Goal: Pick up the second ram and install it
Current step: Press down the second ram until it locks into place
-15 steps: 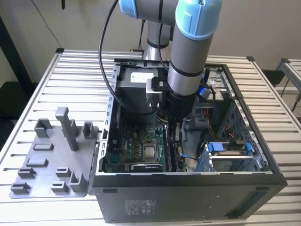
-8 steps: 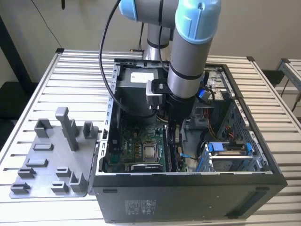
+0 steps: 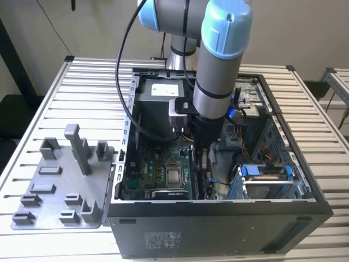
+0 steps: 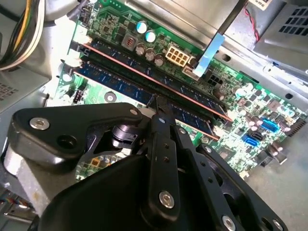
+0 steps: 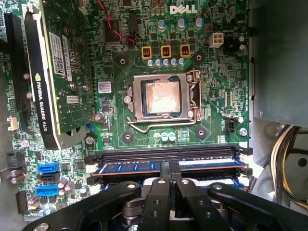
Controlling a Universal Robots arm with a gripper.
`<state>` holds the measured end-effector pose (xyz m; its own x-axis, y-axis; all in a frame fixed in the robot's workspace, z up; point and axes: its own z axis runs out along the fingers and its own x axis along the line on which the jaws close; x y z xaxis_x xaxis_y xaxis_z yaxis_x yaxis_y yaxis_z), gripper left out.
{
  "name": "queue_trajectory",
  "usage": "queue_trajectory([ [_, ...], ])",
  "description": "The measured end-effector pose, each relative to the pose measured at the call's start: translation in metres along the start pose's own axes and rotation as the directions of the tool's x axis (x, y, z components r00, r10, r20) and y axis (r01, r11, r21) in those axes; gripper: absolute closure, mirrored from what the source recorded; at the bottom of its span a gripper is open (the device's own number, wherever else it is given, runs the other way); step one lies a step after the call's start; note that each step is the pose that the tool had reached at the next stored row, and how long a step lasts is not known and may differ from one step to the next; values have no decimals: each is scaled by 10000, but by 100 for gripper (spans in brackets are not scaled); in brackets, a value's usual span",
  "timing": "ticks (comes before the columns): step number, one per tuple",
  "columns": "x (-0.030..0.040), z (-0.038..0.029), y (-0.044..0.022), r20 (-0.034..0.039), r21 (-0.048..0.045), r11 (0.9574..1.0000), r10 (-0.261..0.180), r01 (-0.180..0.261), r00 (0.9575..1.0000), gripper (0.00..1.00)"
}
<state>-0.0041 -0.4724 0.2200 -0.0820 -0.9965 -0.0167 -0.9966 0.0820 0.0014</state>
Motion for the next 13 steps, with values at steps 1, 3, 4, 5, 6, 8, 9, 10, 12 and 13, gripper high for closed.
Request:
queue_trajectory([
  [1,1,18,1,-3,0,10000,-6,6,10000,89],
  [3,-1,27,1,-10,-3,10000,-10,10,10000,89],
  [4,-5,7,0,-13,-2,10000,-11,11,10000,89],
  [5,-7,-19,0,29,5,10000,-11,11,10000,89],
  [6,-8,-58,1,39,5,10000,-10,10,10000,89],
  [8,-5,-160,2,18,3,10000,-10,10,10000,89],
  [9,-5,-206,1,15,1,10000,-11,11,10000,89],
  [10,-6,-252,1,11,-1,10000,-11,11,10000,89],
  [12,-8,-343,2,11,-3,10000,-11,11,10000,89],
  [13,-8,-387,2,14,-3,10000,-10,10,10000,89],
])
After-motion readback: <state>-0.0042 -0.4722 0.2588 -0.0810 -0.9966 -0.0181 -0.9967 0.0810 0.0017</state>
